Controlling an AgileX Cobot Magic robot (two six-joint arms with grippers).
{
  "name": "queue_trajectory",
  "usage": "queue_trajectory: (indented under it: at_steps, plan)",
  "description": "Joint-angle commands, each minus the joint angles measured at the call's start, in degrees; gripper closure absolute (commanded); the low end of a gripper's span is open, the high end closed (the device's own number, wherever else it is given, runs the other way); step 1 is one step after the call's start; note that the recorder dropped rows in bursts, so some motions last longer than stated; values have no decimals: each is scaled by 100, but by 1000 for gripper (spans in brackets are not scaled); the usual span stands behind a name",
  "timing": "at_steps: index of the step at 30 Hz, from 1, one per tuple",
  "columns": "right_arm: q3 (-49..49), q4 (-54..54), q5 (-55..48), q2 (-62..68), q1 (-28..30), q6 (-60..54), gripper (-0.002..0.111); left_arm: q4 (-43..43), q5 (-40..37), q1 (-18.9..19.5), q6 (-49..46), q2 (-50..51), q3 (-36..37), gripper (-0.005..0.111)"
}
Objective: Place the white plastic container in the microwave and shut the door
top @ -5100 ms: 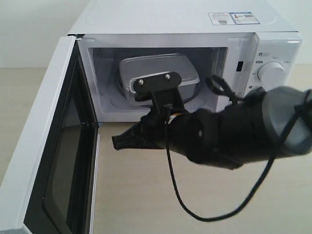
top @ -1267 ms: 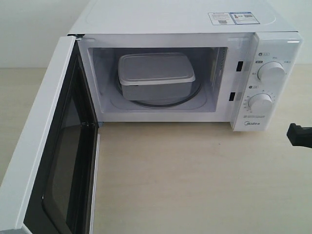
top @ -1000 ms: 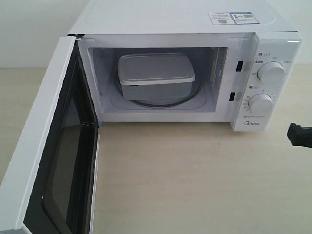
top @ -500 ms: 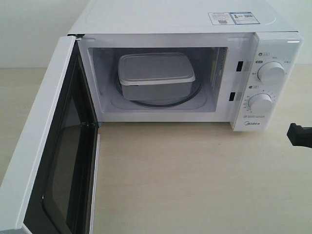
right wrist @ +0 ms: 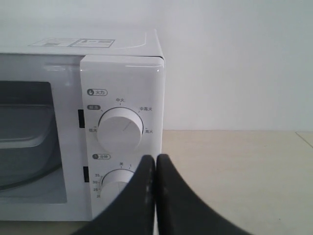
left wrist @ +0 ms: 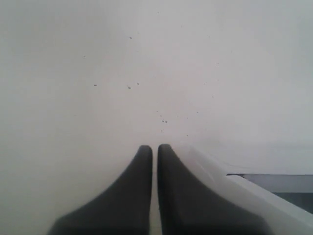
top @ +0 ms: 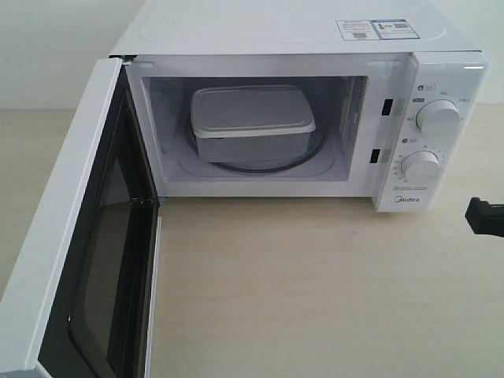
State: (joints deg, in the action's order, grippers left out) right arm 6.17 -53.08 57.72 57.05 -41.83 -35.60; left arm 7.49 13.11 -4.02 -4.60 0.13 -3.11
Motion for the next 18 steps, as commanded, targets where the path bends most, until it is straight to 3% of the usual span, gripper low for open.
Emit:
queue_trajectory:
  at_steps: [1,5,12,18]
  plan:
    - [33,-7,97,-41,19,-37,108,3,-384,0,-101,-13,-434,102]
    - [33,-7,109,-41,19,-37,108,3,-641,0,-101,350,-996,102]
    - [33,-7,109,-41,19,-37,108,16,-2164,0,-69,1398,-1795,102]
    - [33,-7,109,-41,19,-37,108,16,-2155,0,-67,1591,-1827,102]
